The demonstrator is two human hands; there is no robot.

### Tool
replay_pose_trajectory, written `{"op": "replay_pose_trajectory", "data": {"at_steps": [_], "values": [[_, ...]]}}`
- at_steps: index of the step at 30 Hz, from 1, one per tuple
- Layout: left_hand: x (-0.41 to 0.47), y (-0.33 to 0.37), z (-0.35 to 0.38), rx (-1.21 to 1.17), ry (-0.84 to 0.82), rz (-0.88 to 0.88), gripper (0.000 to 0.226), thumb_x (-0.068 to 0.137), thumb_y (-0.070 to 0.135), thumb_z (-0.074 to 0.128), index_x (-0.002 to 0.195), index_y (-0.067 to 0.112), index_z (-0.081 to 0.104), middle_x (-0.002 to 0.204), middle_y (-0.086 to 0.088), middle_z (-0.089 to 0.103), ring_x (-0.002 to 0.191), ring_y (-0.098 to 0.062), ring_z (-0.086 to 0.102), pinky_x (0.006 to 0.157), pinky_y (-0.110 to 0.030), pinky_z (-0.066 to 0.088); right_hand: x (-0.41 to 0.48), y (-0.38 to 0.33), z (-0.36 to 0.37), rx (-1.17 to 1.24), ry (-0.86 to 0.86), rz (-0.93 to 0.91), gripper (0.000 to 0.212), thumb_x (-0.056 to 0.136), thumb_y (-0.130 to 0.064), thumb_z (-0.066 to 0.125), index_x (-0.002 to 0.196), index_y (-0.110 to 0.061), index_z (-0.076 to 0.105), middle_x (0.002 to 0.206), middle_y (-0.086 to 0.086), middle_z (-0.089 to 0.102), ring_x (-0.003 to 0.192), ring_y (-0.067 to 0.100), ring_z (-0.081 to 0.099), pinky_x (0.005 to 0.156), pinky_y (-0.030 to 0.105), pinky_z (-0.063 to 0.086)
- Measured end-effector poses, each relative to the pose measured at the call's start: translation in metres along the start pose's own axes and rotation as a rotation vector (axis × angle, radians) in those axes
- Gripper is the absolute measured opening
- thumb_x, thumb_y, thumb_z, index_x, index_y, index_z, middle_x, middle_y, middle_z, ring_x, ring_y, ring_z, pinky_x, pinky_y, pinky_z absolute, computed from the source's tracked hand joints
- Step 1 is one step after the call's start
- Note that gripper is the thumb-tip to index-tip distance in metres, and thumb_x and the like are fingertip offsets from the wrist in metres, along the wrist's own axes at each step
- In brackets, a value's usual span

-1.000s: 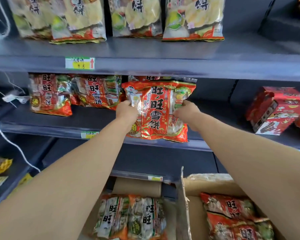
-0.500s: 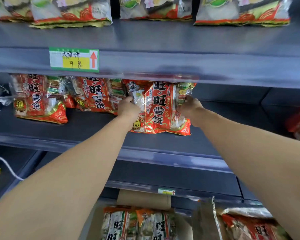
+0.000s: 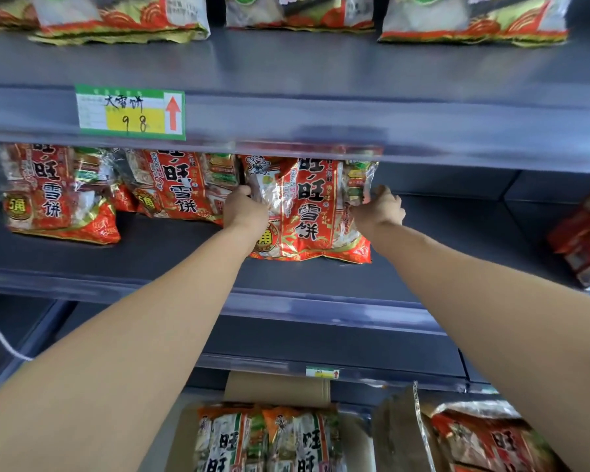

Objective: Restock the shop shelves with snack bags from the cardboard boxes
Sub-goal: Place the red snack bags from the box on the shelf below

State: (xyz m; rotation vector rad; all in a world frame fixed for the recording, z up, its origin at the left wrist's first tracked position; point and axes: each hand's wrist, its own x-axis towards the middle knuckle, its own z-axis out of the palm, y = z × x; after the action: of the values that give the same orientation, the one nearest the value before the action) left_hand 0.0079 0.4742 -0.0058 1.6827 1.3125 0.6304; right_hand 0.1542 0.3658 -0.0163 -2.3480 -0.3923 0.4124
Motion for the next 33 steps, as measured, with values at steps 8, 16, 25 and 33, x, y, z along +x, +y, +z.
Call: {"op": "replay_pose_trajectory", "data": {"at_steps": [8, 16, 25, 33], "values": [[-0.079, 0.025, 0.023, 0.062, -0.087, 0.108, 0.038, 0.092, -0.001, 0.044, 0.127, 0.008, 0.055, 0.129, -0.009, 0.056, 0.108, -0.024, 0.056, 0.079, -0.025, 0.045, -0.039, 0.049, -0.062, 0.042, -0.029, -0.135, 0.045, 0.090, -0.019, 0.055, 0.134, -0.013, 0.048, 0.138, 0.007, 0.051, 0.125, 0.027, 0.049, 0.097, 0.035, 0.047], [-0.216, 0.029, 0.114, 0.171, -0.486, 0.284, 0.031, 0.093, 0.005, 0.046, 0.117, 0.014, 0.063, 0.117, -0.002, 0.062, 0.092, -0.017, 0.056, 0.069, -0.019, 0.041, -0.096, 0.166, -0.160, -0.032, -0.089, -0.135, 0.015, 0.090, -0.010, 0.054, 0.095, -0.012, 0.067, 0.099, 0.008, 0.064, 0.094, 0.024, 0.058, 0.071, 0.023, 0.045], [-0.344, -0.025, 0.235, 0.307, -0.838, 0.187, 0.025, 0.091, 0.006, 0.051, 0.112, 0.010, 0.066, 0.120, -0.003, 0.062, 0.110, -0.021, 0.058, 0.092, -0.027, 0.045, -0.132, 0.334, -0.204, -0.669, -0.450, 0.020, 0.036, 0.101, -0.012, 0.034, 0.129, -0.010, 0.057, 0.132, 0.006, 0.058, 0.122, 0.027, 0.054, 0.100, 0.032, 0.045], [-0.373, -0.117, 0.314, 0.482, -0.942, -0.253, 0.011, 0.090, 0.005, 0.053, 0.101, 0.007, 0.056, 0.098, -0.012, 0.056, 0.085, -0.023, 0.053, 0.079, -0.035, 0.051, -0.126, 0.453, -0.184, -0.532, -0.623, 0.367, 0.042, 0.088, -0.015, 0.062, 0.128, -0.003, 0.056, 0.131, 0.015, 0.057, 0.123, 0.031, 0.053, 0.075, 0.025, 0.044]]}}
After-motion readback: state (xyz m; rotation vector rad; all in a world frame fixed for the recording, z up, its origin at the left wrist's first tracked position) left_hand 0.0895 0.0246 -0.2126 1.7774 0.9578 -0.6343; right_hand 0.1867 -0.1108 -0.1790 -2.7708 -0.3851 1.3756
